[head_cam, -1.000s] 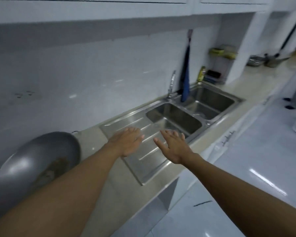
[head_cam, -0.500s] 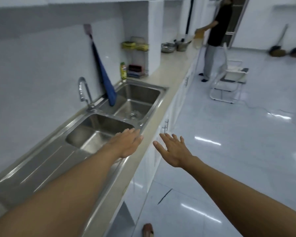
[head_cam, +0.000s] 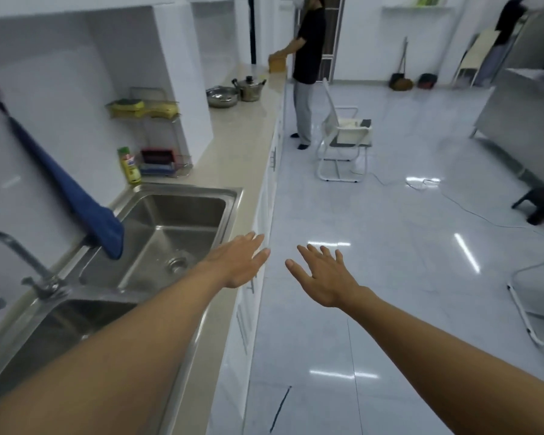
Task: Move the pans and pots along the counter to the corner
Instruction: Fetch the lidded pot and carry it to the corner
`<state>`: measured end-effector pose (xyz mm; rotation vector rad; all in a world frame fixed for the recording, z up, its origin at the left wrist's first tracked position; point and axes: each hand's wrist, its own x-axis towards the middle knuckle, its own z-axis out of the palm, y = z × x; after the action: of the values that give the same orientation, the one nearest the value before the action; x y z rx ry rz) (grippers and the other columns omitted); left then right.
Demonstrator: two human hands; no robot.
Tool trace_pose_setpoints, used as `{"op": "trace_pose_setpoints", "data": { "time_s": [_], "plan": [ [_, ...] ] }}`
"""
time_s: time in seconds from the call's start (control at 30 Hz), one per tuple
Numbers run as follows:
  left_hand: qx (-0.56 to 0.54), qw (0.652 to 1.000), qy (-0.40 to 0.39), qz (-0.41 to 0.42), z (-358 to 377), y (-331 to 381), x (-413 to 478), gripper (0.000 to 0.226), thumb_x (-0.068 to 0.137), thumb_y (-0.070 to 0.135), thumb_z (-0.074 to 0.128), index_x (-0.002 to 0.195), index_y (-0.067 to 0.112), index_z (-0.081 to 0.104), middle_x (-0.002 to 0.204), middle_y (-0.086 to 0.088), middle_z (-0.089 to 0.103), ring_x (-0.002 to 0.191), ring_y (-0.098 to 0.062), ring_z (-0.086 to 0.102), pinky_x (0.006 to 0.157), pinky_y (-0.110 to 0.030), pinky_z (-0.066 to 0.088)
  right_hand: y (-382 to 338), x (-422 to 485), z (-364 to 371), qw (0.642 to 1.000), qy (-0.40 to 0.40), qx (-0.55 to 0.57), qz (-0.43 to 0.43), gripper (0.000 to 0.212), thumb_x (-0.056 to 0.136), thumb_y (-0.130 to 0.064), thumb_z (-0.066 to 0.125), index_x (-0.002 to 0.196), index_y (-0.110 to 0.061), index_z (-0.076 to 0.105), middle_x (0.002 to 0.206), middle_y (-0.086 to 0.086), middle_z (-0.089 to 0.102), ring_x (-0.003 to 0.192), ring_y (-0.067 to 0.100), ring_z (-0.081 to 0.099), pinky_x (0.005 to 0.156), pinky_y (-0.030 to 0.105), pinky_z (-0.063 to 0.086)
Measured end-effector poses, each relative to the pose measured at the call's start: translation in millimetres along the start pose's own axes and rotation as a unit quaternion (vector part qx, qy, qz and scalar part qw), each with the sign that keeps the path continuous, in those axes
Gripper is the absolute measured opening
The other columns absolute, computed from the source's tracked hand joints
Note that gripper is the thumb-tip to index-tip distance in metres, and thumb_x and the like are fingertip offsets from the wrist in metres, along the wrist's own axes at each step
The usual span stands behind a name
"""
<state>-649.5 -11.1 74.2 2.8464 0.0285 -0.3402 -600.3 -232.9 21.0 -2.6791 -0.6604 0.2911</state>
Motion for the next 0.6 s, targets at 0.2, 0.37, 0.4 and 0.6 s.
{"op": "trace_pose_setpoints", "data": {
  "time_s": [0.2, 0.37, 0.4, 0.6],
  "plan": [
    [0.023, 1.0, 0.006, 0.02, -27.5, 6.9, 98.4, 0.065, 0.101, 0.057, 0.016, 0.158, 0.027, 0.01, 0.166, 0.003, 0.008, 0.151, -0.018, 0.014, 0.121, -0.048, 0.018, 32.1, 87.0, -29.9, 1.0, 0.005, -0.007, 0.001, 0.1, 0.08, -0.085, 0.0, 0.16, -0.027, 0.018, 0.168, 0.002, 0.017, 0.156, 0.028, 0.006, 0.124, 0.053, -0.005],
    [0.019, 1.0, 0.019, -0.002, -52.1, 5.7, 194.3, 0.065, 0.102, 0.055, 0.016, 0.158, 0.023, 0.011, 0.166, 0.002, 0.007, 0.152, -0.019, 0.013, 0.121, -0.047, 0.018, 66.9, 178.8, -64.7, 1.0, 0.004, -0.019, -0.008, 0.086, 0.091, -0.077, 0.009, 0.16, -0.026, 0.019, 0.168, 0.003, 0.017, 0.155, 0.028, 0.008, 0.124, 0.053, -0.002],
    [0.016, 1.0, 0.018, -0.007, -57.5, 6.0, 212.0, 0.065, 0.102, 0.055, 0.016, 0.158, 0.022, 0.011, 0.166, 0.002, 0.007, 0.151, -0.019, 0.013, 0.12, -0.047, 0.019, 73.8, 196.5, -71.7, 1.0, -0.003, -0.019, -0.01, 0.084, 0.092, -0.076, 0.01, 0.16, -0.026, 0.019, 0.168, 0.003, 0.017, 0.155, 0.028, 0.007, 0.124, 0.053, -0.002],
    [-0.003, 0.999, 0.03, -0.039, -87.7, 9.2, 314.9, 0.065, 0.102, 0.055, 0.015, 0.158, 0.023, 0.011, 0.166, 0.003, 0.005, 0.152, -0.017, 0.009, 0.121, -0.043, 0.015, 113.0, 300.5, -112.2, 0.999, -0.01, -0.022, -0.035, 0.097, 0.082, -0.081, 0.001, 0.16, -0.027, 0.018, 0.168, 0.003, 0.016, 0.155, 0.029, 0.008, 0.124, 0.054, -0.003]
  ]
}}
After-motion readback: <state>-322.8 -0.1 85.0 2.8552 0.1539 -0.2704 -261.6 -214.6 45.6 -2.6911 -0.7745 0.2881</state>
